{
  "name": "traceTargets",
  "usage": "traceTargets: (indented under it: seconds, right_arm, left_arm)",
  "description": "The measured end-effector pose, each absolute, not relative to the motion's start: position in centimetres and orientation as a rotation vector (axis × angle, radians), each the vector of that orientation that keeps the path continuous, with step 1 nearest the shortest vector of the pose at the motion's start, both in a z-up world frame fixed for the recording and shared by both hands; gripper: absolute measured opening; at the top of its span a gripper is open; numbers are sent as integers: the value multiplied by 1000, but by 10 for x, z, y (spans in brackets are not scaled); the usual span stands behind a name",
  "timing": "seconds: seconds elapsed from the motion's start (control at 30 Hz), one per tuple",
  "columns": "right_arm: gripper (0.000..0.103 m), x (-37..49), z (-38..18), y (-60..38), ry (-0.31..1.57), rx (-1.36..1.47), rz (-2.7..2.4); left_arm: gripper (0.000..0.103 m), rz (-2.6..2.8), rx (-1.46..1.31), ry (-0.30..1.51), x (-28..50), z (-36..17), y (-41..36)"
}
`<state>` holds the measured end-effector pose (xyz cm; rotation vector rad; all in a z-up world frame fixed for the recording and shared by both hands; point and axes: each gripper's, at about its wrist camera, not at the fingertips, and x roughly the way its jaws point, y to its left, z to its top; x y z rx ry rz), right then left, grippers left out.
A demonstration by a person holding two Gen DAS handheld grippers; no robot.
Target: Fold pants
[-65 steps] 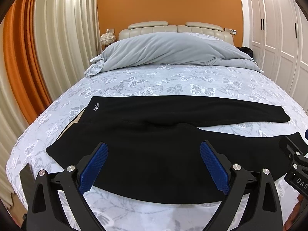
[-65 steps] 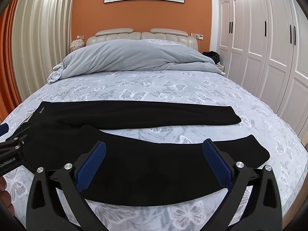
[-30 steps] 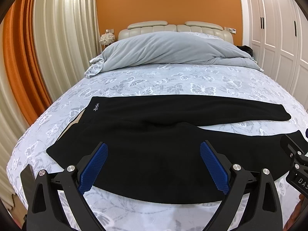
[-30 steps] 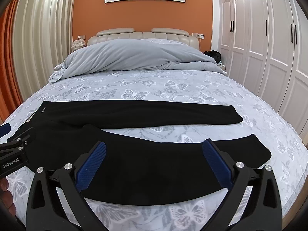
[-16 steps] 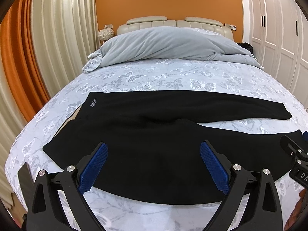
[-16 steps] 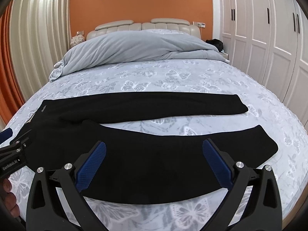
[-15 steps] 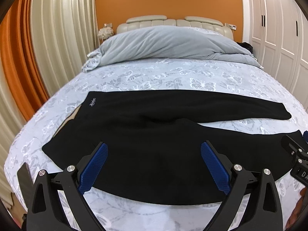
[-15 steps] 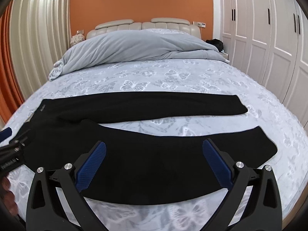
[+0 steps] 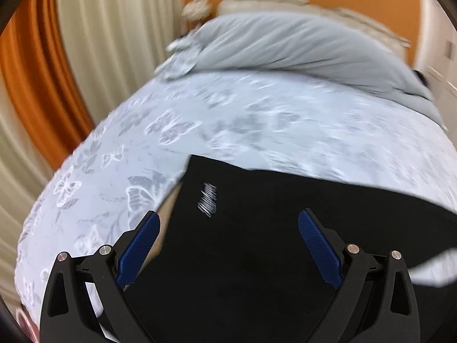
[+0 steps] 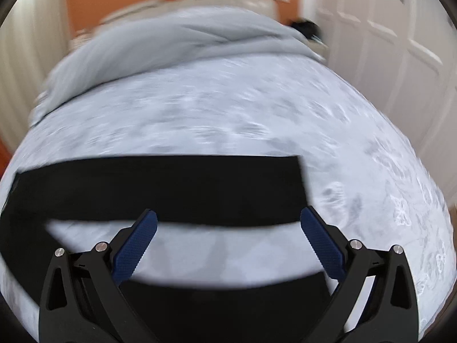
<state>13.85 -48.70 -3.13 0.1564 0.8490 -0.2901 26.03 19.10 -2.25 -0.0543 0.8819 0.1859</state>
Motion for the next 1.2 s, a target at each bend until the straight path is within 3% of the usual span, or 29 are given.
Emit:
traceTargets:
  seconds: [0.23,0.43,0.47,0.53,0.57,0.6,0.67,0.97,1.07,1.2]
  right_arm:
    - [98,207,-101,-587,914,473,-410]
    - [96,246,-132,-579,950,375,-439]
    - [88,246,-131,-573,941,343,-434]
    - [40,249,-130,-563,925,307,-400]
    - [25,249,-126,-562,908,334,-364]
    - [18,249,-120,-561,889,374,-319]
    - [17,244,-99,-552,831,345,-315]
    - [17,147,5,-524,624,300,-187]
    - [17,100,16,-519,605,278,-167]
    - [18,45,-6,-520,649,286,-161]
  left_arm:
    - [96,270,-317,1070,360,-97,245]
    - [94,321,-195,1116,390,-130,231]
    - [85,323,-187,1109,390,-130,230]
    - [57,291,-193,1090,391,-123,229]
    - [24,257,-216,1085,393,-119,230]
    - [16,231,-264,1089,393,-114,231]
    - [11,239,-276,1052,383,-95,230]
    - [9,47,-355,834,270,10,247]
    - [9,-9,-357,804,206,32,254]
    - [10,-8,-321,869,144,18,259]
